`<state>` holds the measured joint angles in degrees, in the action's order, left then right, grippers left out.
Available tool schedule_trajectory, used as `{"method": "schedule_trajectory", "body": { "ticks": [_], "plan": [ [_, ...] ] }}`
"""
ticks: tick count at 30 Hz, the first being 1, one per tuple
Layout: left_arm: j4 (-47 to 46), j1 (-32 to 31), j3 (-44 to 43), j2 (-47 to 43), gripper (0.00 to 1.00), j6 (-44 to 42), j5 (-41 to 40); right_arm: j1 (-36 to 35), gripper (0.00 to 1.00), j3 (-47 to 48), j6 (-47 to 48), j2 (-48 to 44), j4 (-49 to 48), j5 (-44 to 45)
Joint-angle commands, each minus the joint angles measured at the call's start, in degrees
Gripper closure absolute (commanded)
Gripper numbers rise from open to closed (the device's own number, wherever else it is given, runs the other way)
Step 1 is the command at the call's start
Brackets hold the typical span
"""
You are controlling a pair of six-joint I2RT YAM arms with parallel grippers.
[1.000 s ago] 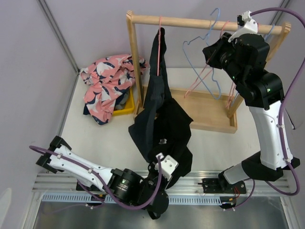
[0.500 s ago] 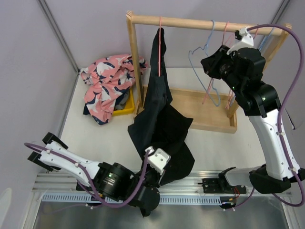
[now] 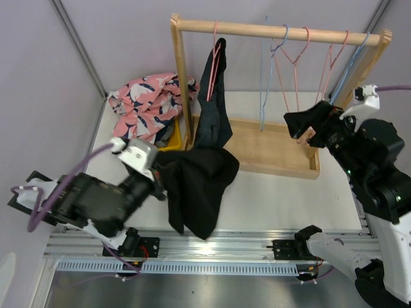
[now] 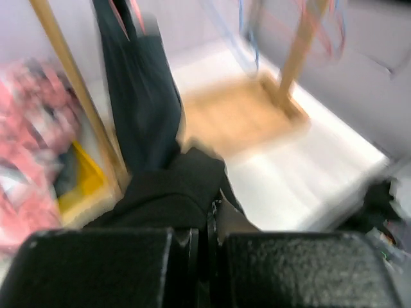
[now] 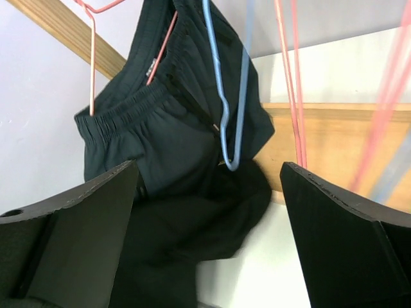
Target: Remove the shorts from the hanger
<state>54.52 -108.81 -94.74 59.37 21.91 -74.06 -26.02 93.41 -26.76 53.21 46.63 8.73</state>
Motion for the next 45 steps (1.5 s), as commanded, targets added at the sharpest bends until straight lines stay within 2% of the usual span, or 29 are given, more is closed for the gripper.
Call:
{"method": "schedule_trajectory", "body": {
  "ticks": [1,2,3,4,5,8,9,11,14,16,17,18,19,21,23,25,29,30,32,33,35,39,40,41,42,43,44,45],
  "plan": [
    [-51.2,0.1,4.0,-6.3,1.00,-58.9,-7.2,0.1,0.01,-1.4,-0.5,-2.6,2.0,2.8],
    [-85.0,0.2,8.0,-7.1,1.00,-72.5,-7.0,0.0,0.00,-1.6,-0.6,-3.0,2.5,3.0],
    [-96.3,0.3,7.3,-6.2,1.00,-93.4,-5.8,0.1,0.01,-1.8,-0.7,-3.9,2.8,2.9],
    [-103.0,0.9,6.1,-5.2,1.00,-99.7,-5.0,0.1,0.01,-2.4,-0.7,-4.3,3.0,2.9],
    [-105.3,1.7,4.6,-3.0,1.00,-102.8,-4.3,0.1,0.01,-2.9,-0.8,-4.8,3.1,2.8],
    [-94.1,5.6,-5.0,-0.8,1.00,-98.9,-2.6,0.0,0.01,-5.4,-1.4,-6.4,2.5,2.4],
    [-85.2,9.5,-7.5,0.6,1.00,-94.3,-2.2,0.0,0.01,-6.1,-1.6,-6.9,2.3,2.3],
    [-79.6,14.5,-9.0,1.8,1.00,-91.7,-1.3,0.1,0.01,-8.3,-2.2,-7.7,1.5,1.7],
    [-73.3,26.3,-9.1,3.5,1.00,-88.5,0.2,0.0,0.01,-10.9,-3.2,-8.3,0.7,0.5],
    [-66.5,30.7,-11.0,3.6,1.00,-83.4,2.7,0.0,0.00,-11.8,-3.4,-8.5,0.5,0.1],
    [-62.8,33.0,-12.1,3.7,1.00,-80.4,3.9,0.0,0.01,-12.2,-3.4,-8.7,0.4,0.0],
    [-51.6,38.6,-15.8,4.5,1.00,-72.1,5.7,0.0,0.01,-13.0,-3.5,-8.9,0.4,-0.1],
    [-45.8,41.8,-18.1,5.6,1.00,-67.2,7.9,0.0,0.01,-13.3,-3.5,-9.2,0.4,-0.1],
    [-36.7,50.3,-27.7,8.5,1.00,-57.7,14.4,0.0,0.01,-14.2,-3.5,-9.9,0.1,0.0],
    [-30.5,56.7,-31.8,13.6,1.00,-54.7,19.6,0.0,0.01,-15.5,-3.5,-10.2,-0.3,-0.2],
    [-32.3,60.0,-30.7,15.1,1.00,-54.0,22.2,0.1,0.00,-16.9,-3.3,-10.8,-0.5,-0.1],
    [-21.2,75.5,-45.9,24.2,1.00,-39.6,35.7,0.0,0.01,-19.2,-3.0,-11.8,-0.8,-1.3],
    [-18.9,82.2,-49.2,27.8,1.00,-34.2,41.1,0.1,0.01,-19.7,-2.9,-12.2,-0.8,-1.6],
    [-19.4,86.9,-51.2,31.0,1.00,-31.6,44.4,0.1,0.01,-21.4,-2.3,-13.7,-1.2,-3.0],
    [-19.9,91.3,-52.1,34.2,1.00,-28.6,48.5,0.0,0.01,-22.2,-2.2,-14.4,-1.8,-4.2],
    [-20.9,96.7,-52.5,37.6,1.00,-24.2,52.7,0.1,0.01,-24.7,-1.5,-16.7,-2.0,-5.1],
    [-22.3,100.1,-53.0,49.8,0.98,-19.8,56.0,0.0,0.01,-27.5,-0.7,-19.6,-3.3,-7.7],
    [-21.9,100.5,-52.4,51.8,0.95,-18.8,57.0,0.0,0.01,-27.8,-0.5,-20.4,-4.0,-8.1],
    [-21.7,100.6,-51.7,53.7,0.88,-17.4,57.4,0.0,0.01,-28.2,-0.3,-20.9,-6.0,-11.2],
    [-20.8,100.6,-50.0,56.9,0.51,-16.6,57.6,0.0,0.01,-28.1,-0.1,-21.0,-7.2,-12.4],
    [-20.3,100.6,-47.4,57.9,0.27,-15.2,58.1,0.0,0.01,-27.8,0.0,-20.7,-8.4,-13.8],
    [-19.6,100.6,-44.5,58.7,0.08,-13.2,58.9,0.0,0.00,-27.3,0.3,-19.6,-10.7,-15.4],
    [-18.8,100.6,-43.1,59.2,0.01,-12.0,59.0,0.0,0.01,-25.4,0.5,-18.7,-11.5,-17.8]
  ]
}}
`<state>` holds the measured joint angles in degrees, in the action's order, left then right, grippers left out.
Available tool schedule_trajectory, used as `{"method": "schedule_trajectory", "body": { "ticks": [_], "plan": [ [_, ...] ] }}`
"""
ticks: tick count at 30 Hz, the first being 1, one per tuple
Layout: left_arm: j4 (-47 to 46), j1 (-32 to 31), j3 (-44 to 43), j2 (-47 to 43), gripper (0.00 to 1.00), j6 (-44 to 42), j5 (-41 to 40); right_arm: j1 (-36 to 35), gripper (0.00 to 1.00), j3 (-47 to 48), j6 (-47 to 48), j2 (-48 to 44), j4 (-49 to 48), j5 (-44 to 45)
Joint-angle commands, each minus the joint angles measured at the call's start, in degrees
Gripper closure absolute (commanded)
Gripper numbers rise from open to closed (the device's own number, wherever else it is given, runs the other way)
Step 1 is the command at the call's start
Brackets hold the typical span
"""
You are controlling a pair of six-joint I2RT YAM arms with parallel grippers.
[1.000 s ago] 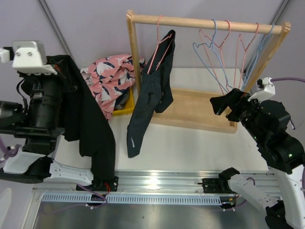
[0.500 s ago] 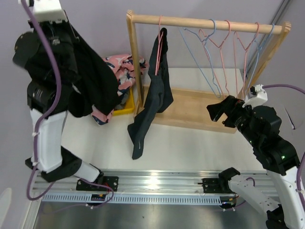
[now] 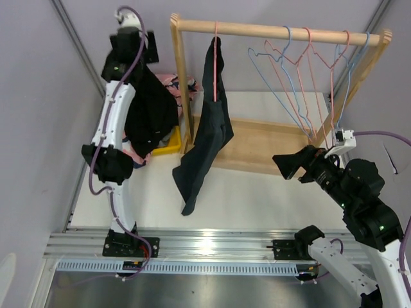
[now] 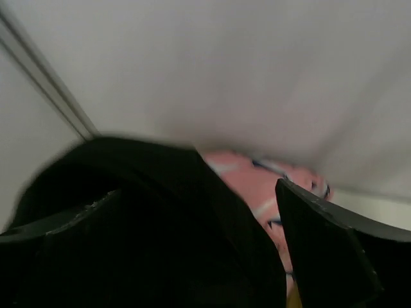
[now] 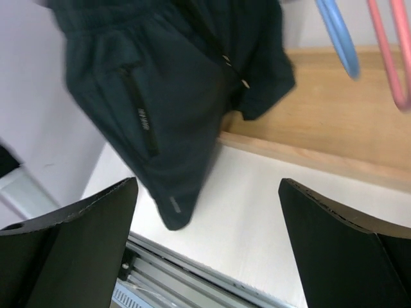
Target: Remove the shorts from the hanger
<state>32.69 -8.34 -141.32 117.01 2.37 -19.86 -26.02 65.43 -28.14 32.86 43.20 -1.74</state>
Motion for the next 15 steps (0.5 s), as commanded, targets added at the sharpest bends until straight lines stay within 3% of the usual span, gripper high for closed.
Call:
{"method": "schedule_trajectory", "body": {
  "ticks": [1,3,4,5,9,11,15],
  "plan": [
    [5.3,0.1,4.6,1.6,0.01,9.0,3.8,0.0,0.01,4.0,2.2,3.0,-8.7,-8.4],
    [6.5,0.0,11.8,-0.5,0.01,11.5,3.7,-0.2,0.01,9.6,3.2,8.6,-9.5,-9.7],
    [4.0,-0.4,14.6,-5.8,0.01,12.0,3.8,-0.4,0.01,12.1,3.6,10.8,-9.5,-9.5],
    [1.6,-1.0,26.2,-9.3,0.01,11.6,3.7,-0.7,0.01,14.5,3.9,13.2,-9.2,-9.1],
    [-3.6,-4.7,45.5,-26.0,0.01,8.6,1.8,-4.0,0.02,26.3,6.3,26.3,-10.9,-7.5],
    [-2.6,-6.2,49.5,-34.0,0.01,9.0,1.3,-6.1,0.01,33.4,8.3,30.8,-10.3,-6.0],
    [-1.3,-7.7,66.4,-47.8,0.01,10.4,3.5,-8.1,0.01,42.1,9.3,40.7,-11.2,-4.9]
  ]
}}
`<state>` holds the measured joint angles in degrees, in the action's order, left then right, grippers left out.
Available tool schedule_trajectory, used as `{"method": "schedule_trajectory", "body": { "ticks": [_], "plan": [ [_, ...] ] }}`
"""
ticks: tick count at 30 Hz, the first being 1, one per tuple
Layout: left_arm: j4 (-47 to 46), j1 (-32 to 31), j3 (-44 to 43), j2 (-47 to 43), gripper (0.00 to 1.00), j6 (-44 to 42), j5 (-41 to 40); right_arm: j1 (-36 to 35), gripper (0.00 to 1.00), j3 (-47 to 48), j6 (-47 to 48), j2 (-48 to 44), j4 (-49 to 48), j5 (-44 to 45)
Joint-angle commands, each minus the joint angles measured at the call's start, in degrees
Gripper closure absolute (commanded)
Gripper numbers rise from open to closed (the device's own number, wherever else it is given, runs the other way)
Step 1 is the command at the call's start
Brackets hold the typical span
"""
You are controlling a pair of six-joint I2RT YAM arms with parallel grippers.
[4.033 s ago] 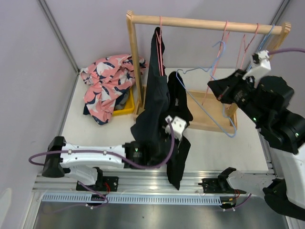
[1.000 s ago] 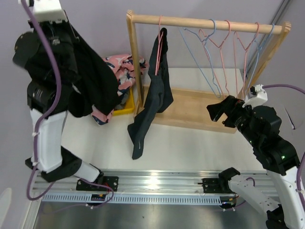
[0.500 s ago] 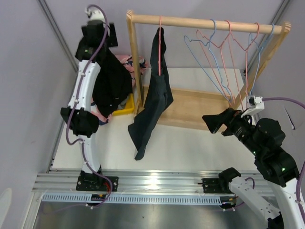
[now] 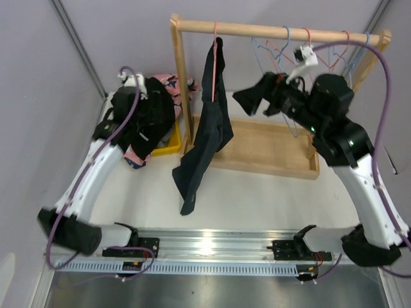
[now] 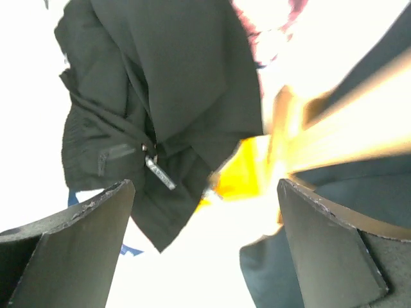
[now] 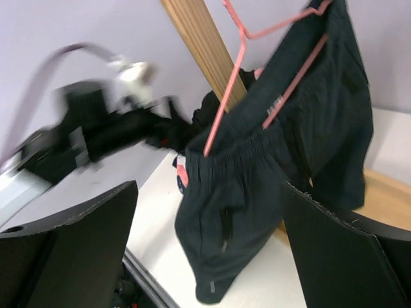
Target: Remove the shorts from the hanger
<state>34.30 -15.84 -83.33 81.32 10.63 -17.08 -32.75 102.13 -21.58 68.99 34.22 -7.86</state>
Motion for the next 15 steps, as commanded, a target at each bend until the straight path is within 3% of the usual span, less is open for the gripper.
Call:
{"method": "schedule_trajectory", "body": {
  "ticks": [1,11,13,15],
  "plan": [
    [-2.8,-0.9,10.3,-14.8,0.01,2.2,1.1,-1.6,0.01,6.6,2.9,7.7,-2.7,1.4],
    [-1.3,-1.7,34.3,-40.3,0.01,4.1,2.1,-3.7,0.03,18.0,3.8,23.8,-6.4,6.4],
    [-1.9,-1.7,36.3,-43.2,0.01,4.9,3.0,-4.3,0.06,19.4,3.7,25.4,-7.6,7.3],
    [-1.5,-2.3,35.9,-43.4,0.01,5.0,2.0,-4.5,0.16,20.3,3.4,27.7,-8.0,7.8]
  ]
}}
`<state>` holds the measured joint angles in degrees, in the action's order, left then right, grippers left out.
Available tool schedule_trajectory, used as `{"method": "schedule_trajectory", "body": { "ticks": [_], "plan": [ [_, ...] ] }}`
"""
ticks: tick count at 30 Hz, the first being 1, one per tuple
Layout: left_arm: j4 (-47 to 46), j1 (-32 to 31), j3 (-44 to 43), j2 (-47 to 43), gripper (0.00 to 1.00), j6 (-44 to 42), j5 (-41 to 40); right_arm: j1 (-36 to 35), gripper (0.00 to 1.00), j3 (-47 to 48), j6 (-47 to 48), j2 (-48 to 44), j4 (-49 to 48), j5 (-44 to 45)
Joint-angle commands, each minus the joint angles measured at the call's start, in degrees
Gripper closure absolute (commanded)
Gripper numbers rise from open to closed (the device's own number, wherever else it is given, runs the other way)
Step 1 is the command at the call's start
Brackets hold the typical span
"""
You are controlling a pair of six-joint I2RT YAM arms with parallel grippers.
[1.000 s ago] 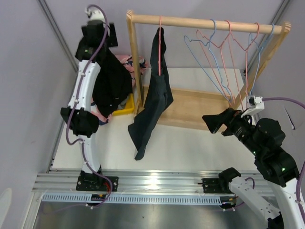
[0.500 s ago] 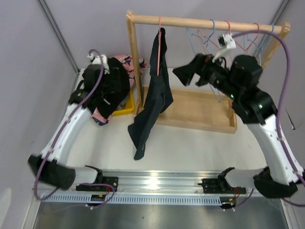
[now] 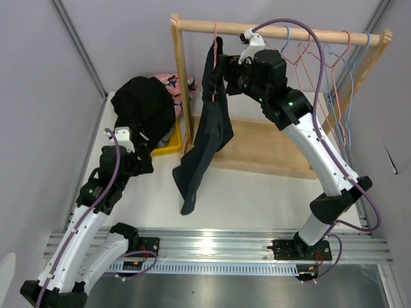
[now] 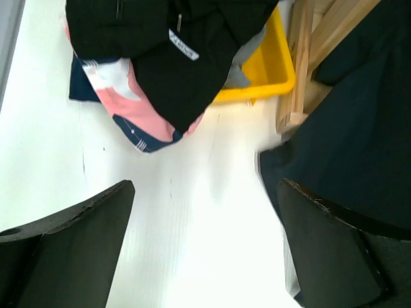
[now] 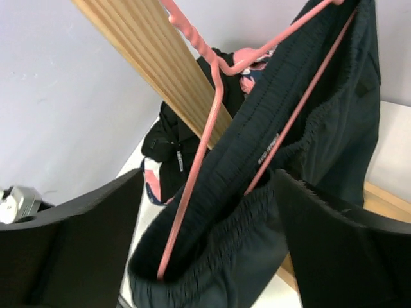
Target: Remove the shorts from the hanger
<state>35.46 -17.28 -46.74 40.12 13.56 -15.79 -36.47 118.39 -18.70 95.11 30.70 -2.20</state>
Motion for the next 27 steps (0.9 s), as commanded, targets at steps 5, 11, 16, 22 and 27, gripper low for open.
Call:
{"method": "schedule_trajectory", "body": {
  "ticks": [5,11,16,22,27],
  "plan": [
    [-3.2,-0.9,-0.7,-0.5,0.01,2.0,1.9,-1.5,0.47,7.0,-0.5,4.7,-4.9,4.2],
    [-3.6,-0.8,-0.4,-1.5,0.01,1.8,2.3,-1.6,0.88,9.2,0.0,5.4,-2.9,6.4],
    [-4.7,-0.8,-1.0,-1.7,0.01,1.1,5.2,-1.6,0.97,8.7,0.7,2.4,-1.6,8.4],
    [-5.3,-4.3,-5.5,-0.5,0.01,1.9,9.4,-2.0,1.00,5.2,-0.2,-3.4,-3.1,9.7],
    [-5.4,-22.3,-16.4,3.7,0.01,3.3,4.6,-4.1,1.00,2.3,-0.4,-8.2,-4.8,13.5]
  ]
}}
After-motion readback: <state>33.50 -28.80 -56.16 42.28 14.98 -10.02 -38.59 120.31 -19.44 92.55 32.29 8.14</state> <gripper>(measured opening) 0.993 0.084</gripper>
